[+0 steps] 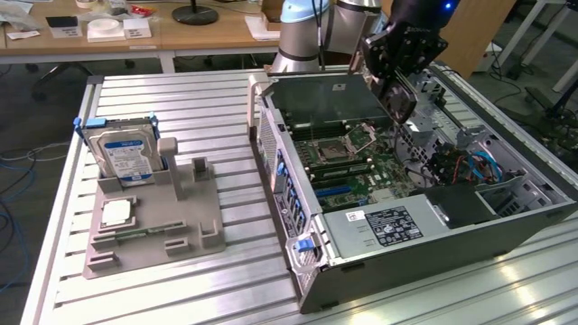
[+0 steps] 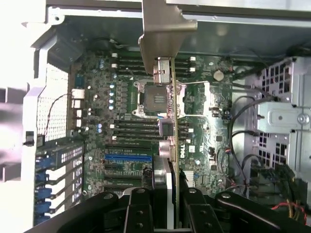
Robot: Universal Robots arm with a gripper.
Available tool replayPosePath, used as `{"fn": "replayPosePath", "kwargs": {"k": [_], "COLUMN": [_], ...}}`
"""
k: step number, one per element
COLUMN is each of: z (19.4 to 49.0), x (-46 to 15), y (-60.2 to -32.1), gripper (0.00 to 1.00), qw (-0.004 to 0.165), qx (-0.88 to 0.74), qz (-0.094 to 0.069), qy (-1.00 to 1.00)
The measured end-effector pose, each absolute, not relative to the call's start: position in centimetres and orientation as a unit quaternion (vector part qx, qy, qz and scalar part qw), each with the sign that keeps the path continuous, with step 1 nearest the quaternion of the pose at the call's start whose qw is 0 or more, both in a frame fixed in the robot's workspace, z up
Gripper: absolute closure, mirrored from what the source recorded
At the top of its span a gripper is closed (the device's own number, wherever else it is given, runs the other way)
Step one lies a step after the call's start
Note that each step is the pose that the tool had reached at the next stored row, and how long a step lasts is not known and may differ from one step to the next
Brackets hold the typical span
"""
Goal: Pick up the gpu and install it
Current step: 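Insert the gpu into the slot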
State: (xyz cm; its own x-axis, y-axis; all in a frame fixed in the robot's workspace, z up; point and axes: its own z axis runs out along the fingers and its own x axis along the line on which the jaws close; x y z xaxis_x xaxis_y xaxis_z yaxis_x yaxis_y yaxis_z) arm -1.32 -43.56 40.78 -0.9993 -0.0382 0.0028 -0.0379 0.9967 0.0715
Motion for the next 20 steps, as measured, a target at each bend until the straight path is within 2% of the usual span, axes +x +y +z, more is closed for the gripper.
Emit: {"fn": "replayPosePath", "kwargs": {"k": [20], "z": [40.78], "x": [-1.32], "y": [-43.56], "gripper": [0.72], "qw": [0.008], "qx": [0.199], "qz": [-0.035], "qy": [-0.979]}}
